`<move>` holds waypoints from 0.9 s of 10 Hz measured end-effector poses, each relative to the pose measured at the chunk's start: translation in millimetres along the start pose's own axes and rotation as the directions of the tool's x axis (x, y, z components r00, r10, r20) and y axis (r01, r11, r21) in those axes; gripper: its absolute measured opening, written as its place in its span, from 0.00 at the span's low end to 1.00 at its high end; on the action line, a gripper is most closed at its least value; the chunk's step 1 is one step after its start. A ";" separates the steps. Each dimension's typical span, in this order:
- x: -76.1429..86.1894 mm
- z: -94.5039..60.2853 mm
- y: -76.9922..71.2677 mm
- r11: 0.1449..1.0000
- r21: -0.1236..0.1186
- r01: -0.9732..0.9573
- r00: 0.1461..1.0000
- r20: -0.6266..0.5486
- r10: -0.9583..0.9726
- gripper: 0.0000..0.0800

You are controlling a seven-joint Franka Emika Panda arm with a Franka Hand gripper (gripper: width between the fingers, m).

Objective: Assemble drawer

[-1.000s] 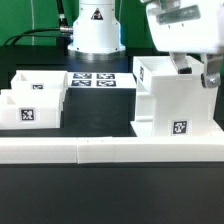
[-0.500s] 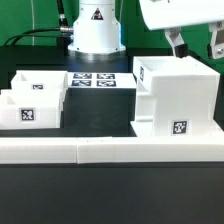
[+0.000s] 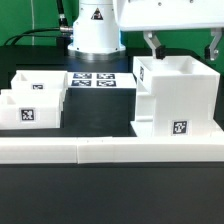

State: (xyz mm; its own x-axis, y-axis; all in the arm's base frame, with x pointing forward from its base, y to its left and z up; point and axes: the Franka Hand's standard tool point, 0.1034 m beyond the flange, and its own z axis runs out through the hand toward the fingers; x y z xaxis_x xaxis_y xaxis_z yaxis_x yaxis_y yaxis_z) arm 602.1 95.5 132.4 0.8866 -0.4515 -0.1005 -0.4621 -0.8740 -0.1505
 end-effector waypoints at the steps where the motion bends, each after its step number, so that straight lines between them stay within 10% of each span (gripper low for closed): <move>1: 0.1 0.6 0.1 0.998 0.000 0.070 0.998 0.000 -0.070 0.81; 4: 0.4 -0.1 7.6 0.939 -0.003 0.344 0.939 0.002 -0.344 0.81; 9: -4.6 -14.5 104.7 0.907 -0.032 0.419 0.908 -0.012 -0.420 0.81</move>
Offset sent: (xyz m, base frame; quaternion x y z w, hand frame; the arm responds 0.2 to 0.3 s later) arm 0.0000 0.0000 0.0000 0.0000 0.0000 -0.1938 0.9810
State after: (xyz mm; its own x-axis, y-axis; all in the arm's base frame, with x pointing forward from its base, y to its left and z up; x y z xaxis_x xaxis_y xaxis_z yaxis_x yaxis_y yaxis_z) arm 549.9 3.5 131.4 0.9989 -0.0450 -0.0157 -0.0468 -0.9880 -0.1473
